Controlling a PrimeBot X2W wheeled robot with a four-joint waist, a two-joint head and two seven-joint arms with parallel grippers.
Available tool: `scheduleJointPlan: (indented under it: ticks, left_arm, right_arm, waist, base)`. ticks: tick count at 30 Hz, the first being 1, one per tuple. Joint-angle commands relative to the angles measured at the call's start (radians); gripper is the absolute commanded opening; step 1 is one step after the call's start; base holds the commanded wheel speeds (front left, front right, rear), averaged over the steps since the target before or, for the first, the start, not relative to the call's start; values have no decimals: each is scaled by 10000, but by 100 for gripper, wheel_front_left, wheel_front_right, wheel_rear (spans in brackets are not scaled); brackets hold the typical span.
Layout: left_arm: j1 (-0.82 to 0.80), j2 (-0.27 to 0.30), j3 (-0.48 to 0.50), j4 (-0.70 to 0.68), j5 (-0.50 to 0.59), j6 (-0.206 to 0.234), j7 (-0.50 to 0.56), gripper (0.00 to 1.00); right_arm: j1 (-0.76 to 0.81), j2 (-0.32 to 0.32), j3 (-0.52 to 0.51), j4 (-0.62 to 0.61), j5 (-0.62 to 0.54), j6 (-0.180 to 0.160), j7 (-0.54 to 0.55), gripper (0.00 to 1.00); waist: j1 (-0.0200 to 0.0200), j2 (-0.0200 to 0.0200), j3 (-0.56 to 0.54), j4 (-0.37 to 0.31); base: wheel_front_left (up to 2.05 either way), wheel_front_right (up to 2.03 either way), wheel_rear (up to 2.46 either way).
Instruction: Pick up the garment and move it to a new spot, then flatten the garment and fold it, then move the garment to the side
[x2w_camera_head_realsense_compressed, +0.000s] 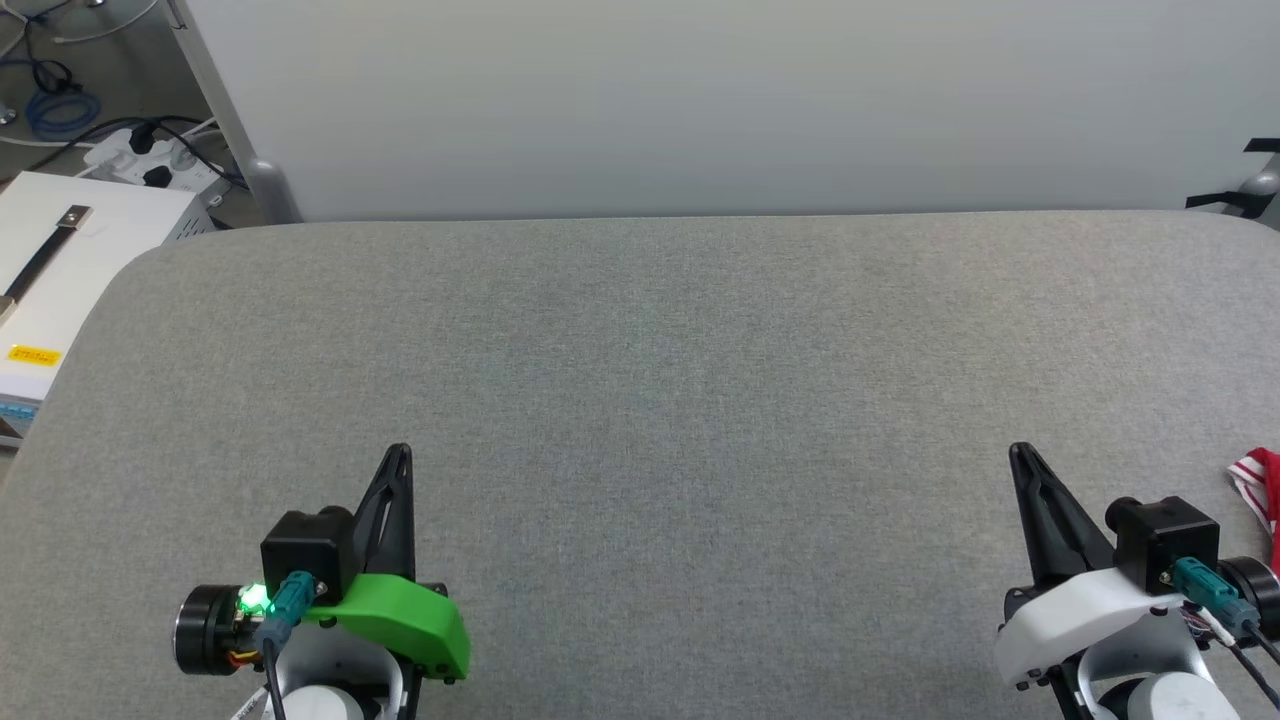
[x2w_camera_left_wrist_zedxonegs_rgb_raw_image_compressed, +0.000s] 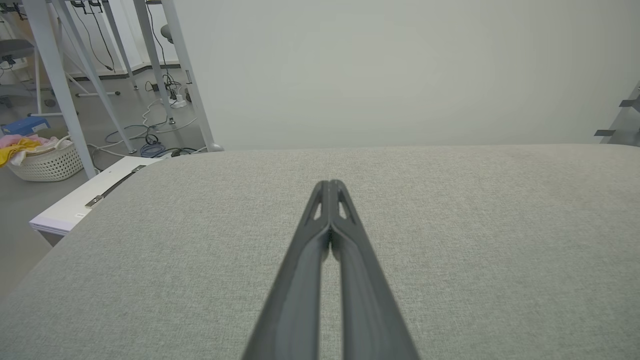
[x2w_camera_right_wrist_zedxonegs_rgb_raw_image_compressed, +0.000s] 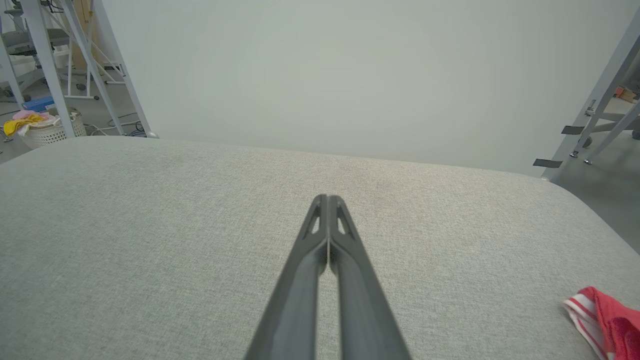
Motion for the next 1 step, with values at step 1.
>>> scheduleJointPlan:
  ticks: [1]
  left_arm:
    - [90,-48,51,-64,156,97,41,0]
  right_arm:
    - [-8,38,-24,-63,-125,-5,60,0]
  waist:
    - [0,0,-6,-1]
  base:
    - [0,0,0]
